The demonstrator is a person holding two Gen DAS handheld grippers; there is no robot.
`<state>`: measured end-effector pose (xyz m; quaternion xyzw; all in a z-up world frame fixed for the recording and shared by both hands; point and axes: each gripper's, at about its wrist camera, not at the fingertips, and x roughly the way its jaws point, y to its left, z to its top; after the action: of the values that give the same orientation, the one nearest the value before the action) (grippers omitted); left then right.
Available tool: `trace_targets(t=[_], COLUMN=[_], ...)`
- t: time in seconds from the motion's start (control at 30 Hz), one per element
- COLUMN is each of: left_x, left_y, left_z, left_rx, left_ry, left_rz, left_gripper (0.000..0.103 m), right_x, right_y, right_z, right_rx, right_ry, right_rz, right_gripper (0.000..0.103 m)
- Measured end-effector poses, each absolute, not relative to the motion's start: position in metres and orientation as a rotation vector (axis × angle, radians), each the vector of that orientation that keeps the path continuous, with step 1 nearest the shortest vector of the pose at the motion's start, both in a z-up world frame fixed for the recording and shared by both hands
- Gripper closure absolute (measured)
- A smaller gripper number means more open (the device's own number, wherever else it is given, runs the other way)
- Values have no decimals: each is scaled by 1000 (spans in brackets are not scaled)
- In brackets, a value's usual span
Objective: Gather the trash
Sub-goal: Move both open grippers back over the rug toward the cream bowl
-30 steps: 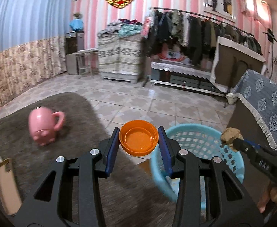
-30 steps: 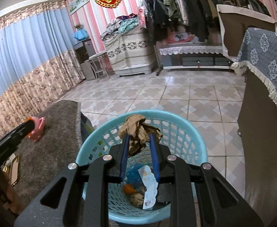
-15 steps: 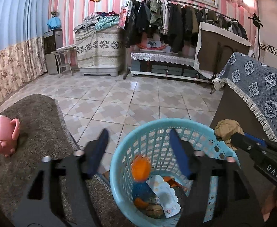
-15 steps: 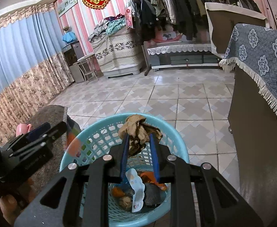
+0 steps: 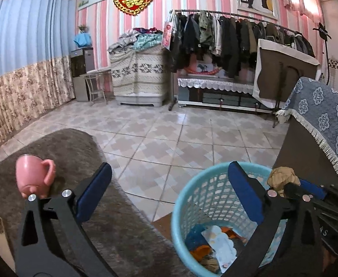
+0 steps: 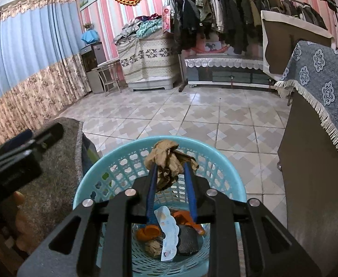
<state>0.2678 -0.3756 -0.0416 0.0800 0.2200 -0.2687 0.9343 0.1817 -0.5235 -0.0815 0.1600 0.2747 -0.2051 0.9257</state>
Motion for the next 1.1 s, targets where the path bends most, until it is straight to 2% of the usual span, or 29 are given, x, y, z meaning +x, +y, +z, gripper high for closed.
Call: trace_targets(t=[0.03,0.07,0.13,0.2,0.27,0.33,0.47,1.1], left_x=[267,266,265,263,261,261,260,228], left_y=[-371,-369,-363,-354,-344,-335,-312,-151], left_z=[-40,-39,-38,-35,-31,-27,-18,1], left_rx=[168,168,164,156,150,140,126,47], left_ry=[442,439,437,429,419,413,398,364], left_rz=[-541,-536,-530,-517,-497,-480,-440,-184], left_gripper=[6,6,6,6,6,6,6,5], right_x=[182,181,177,176,177,178,180,201], right_y=[-523,-524,-525,-524,-519,-513,-499,-408], right_z=[-81,-79,-76,-75,-71,-67,-59,-30], right_rx=[330,335,342,346,337,311,269,116], right_ry=[561,554,534,525,515,506,490,426], right_rz=[-423,-429,-442,-442,-444,-453,-436,-217], right_gripper=[66,52,38,33,21,16,9,6])
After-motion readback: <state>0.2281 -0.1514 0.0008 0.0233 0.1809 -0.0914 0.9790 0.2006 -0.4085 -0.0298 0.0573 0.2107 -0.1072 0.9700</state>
